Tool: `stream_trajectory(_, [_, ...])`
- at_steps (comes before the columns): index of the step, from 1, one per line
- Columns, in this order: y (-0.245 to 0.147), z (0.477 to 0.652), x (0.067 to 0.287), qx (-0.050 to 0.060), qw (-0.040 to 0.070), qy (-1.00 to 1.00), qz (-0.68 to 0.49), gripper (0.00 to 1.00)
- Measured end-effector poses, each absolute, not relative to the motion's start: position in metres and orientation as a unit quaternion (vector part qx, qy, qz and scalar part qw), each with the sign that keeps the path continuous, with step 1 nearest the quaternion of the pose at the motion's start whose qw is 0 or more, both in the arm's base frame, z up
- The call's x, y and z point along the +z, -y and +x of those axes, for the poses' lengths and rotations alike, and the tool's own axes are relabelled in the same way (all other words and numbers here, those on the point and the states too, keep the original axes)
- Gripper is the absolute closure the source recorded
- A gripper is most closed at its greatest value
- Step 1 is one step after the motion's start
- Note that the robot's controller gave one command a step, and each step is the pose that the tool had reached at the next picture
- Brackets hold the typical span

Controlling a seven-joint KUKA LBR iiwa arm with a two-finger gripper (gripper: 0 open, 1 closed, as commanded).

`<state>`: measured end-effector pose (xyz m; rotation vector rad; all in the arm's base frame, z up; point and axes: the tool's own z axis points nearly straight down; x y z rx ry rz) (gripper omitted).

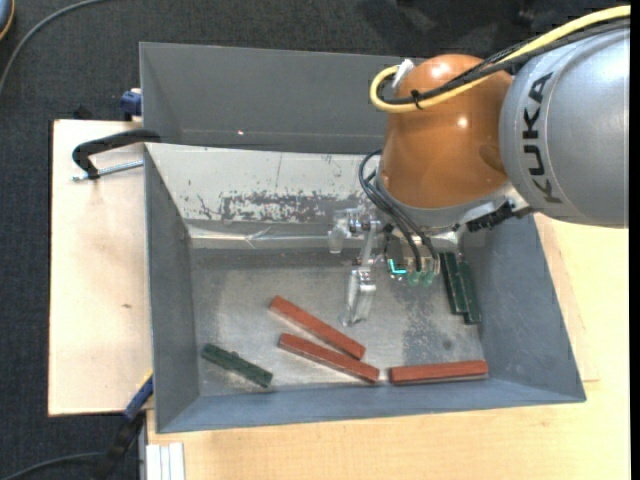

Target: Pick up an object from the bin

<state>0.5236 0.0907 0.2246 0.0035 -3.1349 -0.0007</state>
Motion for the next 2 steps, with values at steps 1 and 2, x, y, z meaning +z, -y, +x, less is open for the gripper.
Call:
stream_trajectory(1, [-0.1014, 0.5416, 0.0797, 0.0, 0.003, 0.996, 0.089, 0.0])
stream_trajectory(2, [-0.1014, 0.5429, 0.0837, -0.001, 0.0, 0.996, 0.088, 1.0])
